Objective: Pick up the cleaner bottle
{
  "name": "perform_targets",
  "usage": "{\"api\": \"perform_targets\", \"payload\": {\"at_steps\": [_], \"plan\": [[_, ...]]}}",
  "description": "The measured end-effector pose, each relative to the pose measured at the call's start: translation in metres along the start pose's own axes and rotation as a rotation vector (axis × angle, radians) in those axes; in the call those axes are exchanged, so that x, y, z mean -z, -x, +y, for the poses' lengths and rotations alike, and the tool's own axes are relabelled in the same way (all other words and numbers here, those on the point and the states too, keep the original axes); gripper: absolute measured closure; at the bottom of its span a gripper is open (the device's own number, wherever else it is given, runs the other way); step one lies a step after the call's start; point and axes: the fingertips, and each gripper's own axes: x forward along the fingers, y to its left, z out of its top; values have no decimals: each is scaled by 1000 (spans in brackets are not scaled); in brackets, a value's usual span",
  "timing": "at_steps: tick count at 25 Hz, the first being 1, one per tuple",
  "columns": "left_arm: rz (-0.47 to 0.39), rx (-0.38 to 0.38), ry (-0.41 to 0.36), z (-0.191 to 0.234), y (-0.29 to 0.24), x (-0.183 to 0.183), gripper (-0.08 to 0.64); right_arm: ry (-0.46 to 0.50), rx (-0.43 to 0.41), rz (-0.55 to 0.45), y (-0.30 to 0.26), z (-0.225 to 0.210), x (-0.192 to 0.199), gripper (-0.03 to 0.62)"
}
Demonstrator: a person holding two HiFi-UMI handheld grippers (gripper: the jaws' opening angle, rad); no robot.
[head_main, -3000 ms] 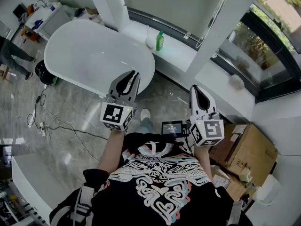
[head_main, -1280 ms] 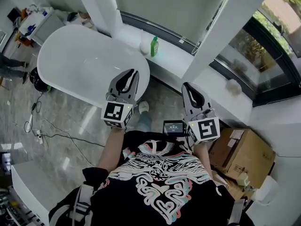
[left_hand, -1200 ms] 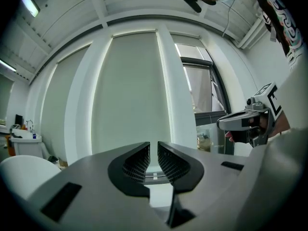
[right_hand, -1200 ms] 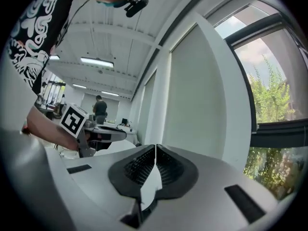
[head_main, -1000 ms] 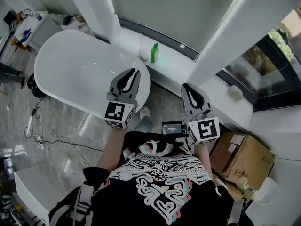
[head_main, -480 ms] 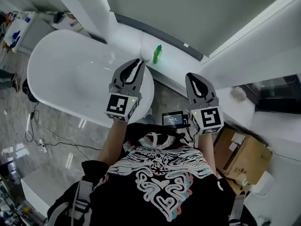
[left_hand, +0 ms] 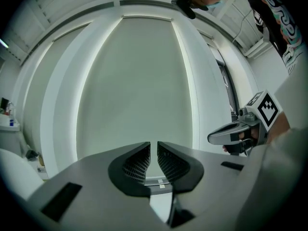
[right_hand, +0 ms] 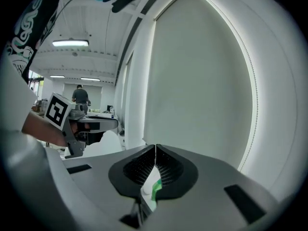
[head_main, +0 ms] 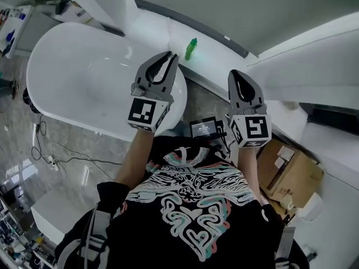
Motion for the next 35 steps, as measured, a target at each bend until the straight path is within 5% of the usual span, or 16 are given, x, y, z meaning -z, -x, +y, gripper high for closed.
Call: {"api": "perform_targets", "payload": {"at_steps": [6, 16, 22, 31, 35], "plan": [[19, -14, 1, 8, -20, 11, 503, -63, -33, -5, -20, -12, 8, 563], [30, -56, -5, 19, -58, 33, 503, -22, -33, 13, -57, -48, 28, 563], [120, -56, -20, 30, -79, 70, 503, -14, -67, 51, -87, -51, 51, 563], [134, -73, 22, 43, -107, 131, 503, 9, -113, 119, -134, -56, 109, 563], [148, -77, -15, 46, -115, 155, 503, 23, -134, 140, -153, -54, 132, 563]]}}
